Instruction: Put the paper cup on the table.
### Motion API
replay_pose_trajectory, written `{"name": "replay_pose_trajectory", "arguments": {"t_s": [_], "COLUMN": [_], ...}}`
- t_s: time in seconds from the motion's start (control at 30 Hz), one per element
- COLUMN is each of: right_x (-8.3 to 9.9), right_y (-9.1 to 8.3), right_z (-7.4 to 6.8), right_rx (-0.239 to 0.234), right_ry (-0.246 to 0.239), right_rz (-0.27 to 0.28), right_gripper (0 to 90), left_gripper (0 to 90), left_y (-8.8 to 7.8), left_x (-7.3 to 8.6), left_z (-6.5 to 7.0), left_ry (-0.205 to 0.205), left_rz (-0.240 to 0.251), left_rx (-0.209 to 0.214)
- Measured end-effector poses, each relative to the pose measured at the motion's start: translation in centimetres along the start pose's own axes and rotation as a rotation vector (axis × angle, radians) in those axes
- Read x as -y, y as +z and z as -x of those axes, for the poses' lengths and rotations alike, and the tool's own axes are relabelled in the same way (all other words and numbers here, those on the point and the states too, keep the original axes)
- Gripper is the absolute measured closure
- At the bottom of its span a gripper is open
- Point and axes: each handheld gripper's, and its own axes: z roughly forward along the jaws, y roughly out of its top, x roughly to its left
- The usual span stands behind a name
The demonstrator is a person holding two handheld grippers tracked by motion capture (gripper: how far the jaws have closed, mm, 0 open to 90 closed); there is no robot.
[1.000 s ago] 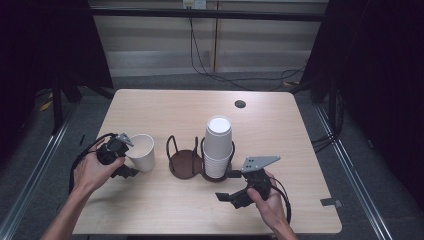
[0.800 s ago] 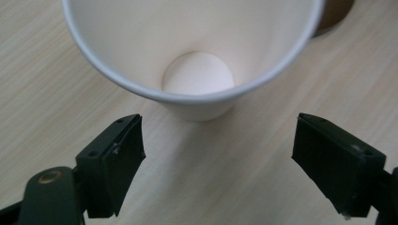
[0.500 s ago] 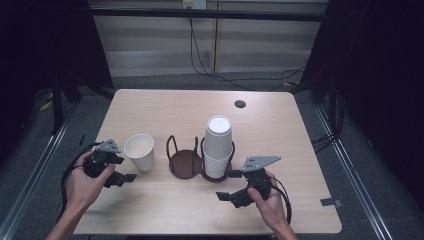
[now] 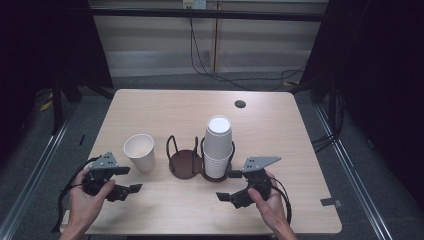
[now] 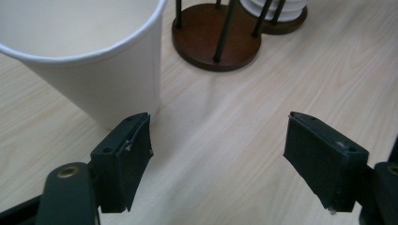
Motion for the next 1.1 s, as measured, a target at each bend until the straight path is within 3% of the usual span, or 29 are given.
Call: {"name": "replay_pose_trajectory", "arguments": {"t_s": [0.07, 0.17, 0.23, 0.33, 0.5, 0.67, 0.77, 0.83, 0.87, 1.03, 1.1], "right_x": [0.0, 0.0, 0.0, 0.0, 0.0, 0.0, -0.1, -0.1, 0.0, 0.0, 0.0], "right_y": [0.0, -0.1, -0.1, -0.1, -0.2, 0.0, 0.0, 0.0, 0.0, 0.1, 0.1], "right_z": [0.0, 0.0, -0.1, -0.1, -0.1, 0.0, -0.2, -0.2, -0.2, -0.3, -0.2], "right_rx": [0.001, 0.005, 0.006, 0.007, 0.014, 0.019, 0.024, 0.023, 0.028, 0.043, 0.048], "right_ry": [-0.001, 0.001, 0.001, 0.001, -0.002, -0.007, -0.015, -0.016, -0.017, -0.020, -0.021], "right_rz": [0.002, 0.004, 0.003, 0.006, 0.016, 0.012, 0.020, 0.024, 0.031, 0.030, 0.030], "right_gripper": [14.2, 14.1, 14.2, 14.2, 14.1, 14.2, 14.2, 14.2, 14.2, 14.1, 14.2], "left_gripper": [23.1, 23.2, 23.4, 23.4, 22.0, 21.5, 15.4, 16.2, 15.9, 15.8, 15.8], "left_y": [-0.1, -0.1, 0.1, 0.4, 1.8, 3.1, 3.5, 3.5, 3.8, 4.9, 5.5], "left_x": [0.1, 0.3, 0.5, 0.5, 0.9, 0.8, 0.7, 0.6, 0.6, 0.9, 0.9], "left_z": [0.5, 1.1, 1.6, 2.1, 3.3, 4.1, 5.0, 5.4, 6.0, 6.4, 6.4], "left_ry": [0.003, -0.028, -0.059, -0.044, -0.047, -0.035, -0.024, -0.031, -0.010, -0.036, -0.029], "left_rz": [0.026, 0.060, 0.093, 0.118, 0.190, 0.238, 0.292, 0.346, 0.361, 0.364, 0.337], "left_rx": [-0.006, 0.000, 0.031, 0.025, 0.075, 0.092, 0.118, 0.137, 0.119, 0.140, 0.131]}}
